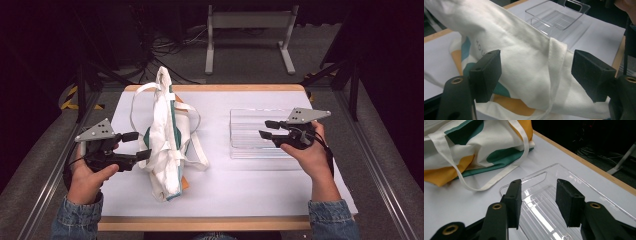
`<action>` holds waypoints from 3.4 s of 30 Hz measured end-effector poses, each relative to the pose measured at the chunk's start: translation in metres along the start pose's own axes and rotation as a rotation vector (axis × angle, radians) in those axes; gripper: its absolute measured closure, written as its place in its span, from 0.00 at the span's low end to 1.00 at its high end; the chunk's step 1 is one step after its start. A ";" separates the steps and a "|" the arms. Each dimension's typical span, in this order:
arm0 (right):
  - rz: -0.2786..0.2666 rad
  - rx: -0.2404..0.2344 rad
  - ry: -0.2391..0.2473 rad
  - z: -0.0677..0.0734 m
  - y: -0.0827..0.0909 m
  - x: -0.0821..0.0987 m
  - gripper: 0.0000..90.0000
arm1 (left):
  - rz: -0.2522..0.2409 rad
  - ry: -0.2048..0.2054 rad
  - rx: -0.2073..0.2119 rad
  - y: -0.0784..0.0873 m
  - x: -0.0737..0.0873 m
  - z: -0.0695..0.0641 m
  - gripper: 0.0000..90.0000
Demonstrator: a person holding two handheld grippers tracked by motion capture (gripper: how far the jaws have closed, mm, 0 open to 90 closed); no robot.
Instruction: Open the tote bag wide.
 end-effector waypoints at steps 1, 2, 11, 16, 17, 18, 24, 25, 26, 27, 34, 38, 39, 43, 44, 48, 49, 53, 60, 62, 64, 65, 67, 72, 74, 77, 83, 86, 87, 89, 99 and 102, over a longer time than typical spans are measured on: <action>0.000 0.000 -0.001 0.000 0.000 0.000 0.62 | 0.008 -0.002 0.011 -0.002 0.000 -0.002 0.28; 0.002 -0.001 0.000 0.001 -0.001 0.000 0.62 | 0.017 -0.007 0.018 -0.004 0.001 -0.003 0.27; 0.012 -0.010 -0.001 0.002 -0.005 0.001 0.61 | 0.070 -0.020 0.037 -0.022 0.004 -0.011 0.28; 0.016 -0.014 -0.001 0.004 -0.007 0.002 0.60 | 0.105 -0.040 0.052 -0.029 0.007 -0.015 0.41; 0.018 -0.014 0.000 0.004 -0.007 0.002 0.60 | 0.107 -0.050 0.050 -0.030 0.007 -0.015 0.43; 0.019 -0.016 -0.001 0.004 -0.008 0.002 0.60 | 0.110 -0.056 0.043 -0.030 0.007 -0.016 0.47; 0.026 -0.026 0.012 0.009 -0.012 0.001 0.60 | 0.078 -0.080 0.060 -0.026 0.006 -0.017 0.87; 0.026 -0.029 0.014 0.009 -0.013 0.001 0.60 | 0.078 -0.080 0.060 -0.026 0.006 -0.017 0.94; 0.025 -0.031 0.016 0.010 -0.014 0.000 0.60 | 0.070 -0.083 0.062 -0.024 0.005 -0.017 0.96; 0.024 -0.034 0.018 0.011 -0.014 0.000 0.60 | 0.060 -0.082 0.067 -0.021 0.004 -0.017 0.97; 0.002 -0.091 0.034 0.026 -0.026 -0.009 0.60 | -0.009 -0.074 0.075 -0.012 0.000 -0.017 0.97; -0.017 -0.134 0.057 0.039 -0.035 -0.018 0.60 | -0.024 -0.061 0.074 -0.009 0.001 -0.016 0.97; -0.023 -0.148 0.066 0.044 -0.037 -0.021 0.60 | -0.027 -0.059 0.073 -0.009 0.002 -0.016 0.97; -0.045 -0.201 0.098 0.063 -0.047 -0.034 0.59 | -0.037 -0.050 0.072 -0.006 0.003 -0.015 0.97; -0.052 -0.211 0.101 0.067 -0.049 -0.036 0.59 | -0.039 -0.046 0.071 -0.005 0.003 -0.015 0.97; -0.081 -0.242 0.115 0.080 -0.054 -0.045 0.58 | -0.043 -0.047 0.068 -0.003 0.004 -0.015 0.97; -0.085 -0.246 0.115 0.082 -0.055 -0.046 0.58 | -0.044 -0.047 0.067 -0.003 0.004 -0.015 0.97; -0.105 -0.265 0.108 0.089 -0.061 -0.048 0.58 | -0.046 -0.046 0.069 -0.004 0.004 -0.015 0.97; -0.129 -0.291 0.109 0.103 -0.075 -0.048 0.54 | -0.048 -0.044 0.075 -0.005 0.004 -0.015 0.97; -0.128 -0.305 0.113 0.107 -0.080 -0.047 0.55 | -0.047 -0.042 0.079 -0.005 0.004 -0.016 0.97; -0.133 -0.312 0.117 0.113 -0.086 -0.046 0.55 | -0.046 -0.045 0.081 -0.005 0.003 -0.015 0.97; -0.135 -0.319 0.119 0.117 -0.090 -0.046 0.55 | -0.046 -0.041 0.082 -0.005 0.003 -0.016 0.97; -0.137 -0.324 0.122 0.120 -0.093 -0.045 0.54 | -0.048 -0.041 0.083 -0.005 0.003 -0.016 0.97; -0.134 -0.347 0.122 0.133 -0.108 -0.040 0.53 | -0.048 -0.036 0.094 -0.006 0.003 -0.015 0.97; -0.131 -0.351 0.121 0.135 -0.111 -0.039 0.52 | -0.048 -0.037 0.093 -0.006 0.003 -0.015 0.97; -0.167 -0.337 0.125 0.138 -0.116 -0.037 0.51 | -0.049 -0.037 0.093 -0.006 0.003 -0.015 0.97; -0.127 -0.339 0.141 0.143 -0.130 -0.027 0.56 | -0.048 -0.044 0.091 -0.006 0.003 -0.016 0.97; -0.121 -0.333 0.143 0.145 -0.134 -0.024 0.62 | -0.048 -0.043 0.091 -0.006 0.003 -0.016 0.97; -0.110 -0.340 0.141 0.147 -0.137 -0.022 0.67 | -0.048 -0.043 0.092 -0.006 0.003 -0.016 0.97; -0.104 -0.339 0.142 0.148 -0.138 -0.021 0.69 | -0.047 -0.041 0.094 -0.007 0.003 -0.016 0.97; -0.102 -0.327 0.178 0.149 -0.135 -0.022 0.97 | -0.054 -0.043 0.094 -0.006 0.003 -0.016 0.97; -0.129 -0.308 0.185 0.146 -0.127 -0.029 0.97 | -0.070 -0.042 0.085 -0.003 0.001 -0.014 0.97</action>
Point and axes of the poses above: each handheld gripper's, and its own axes: y roughly backward along the jaws, x roughly out of its underside, z roughly to its left, the point moved 6 cm from there along -y, roughly forward along the jaws, and after that the axes turned 7 degrees about y, right-handed, at the moved point
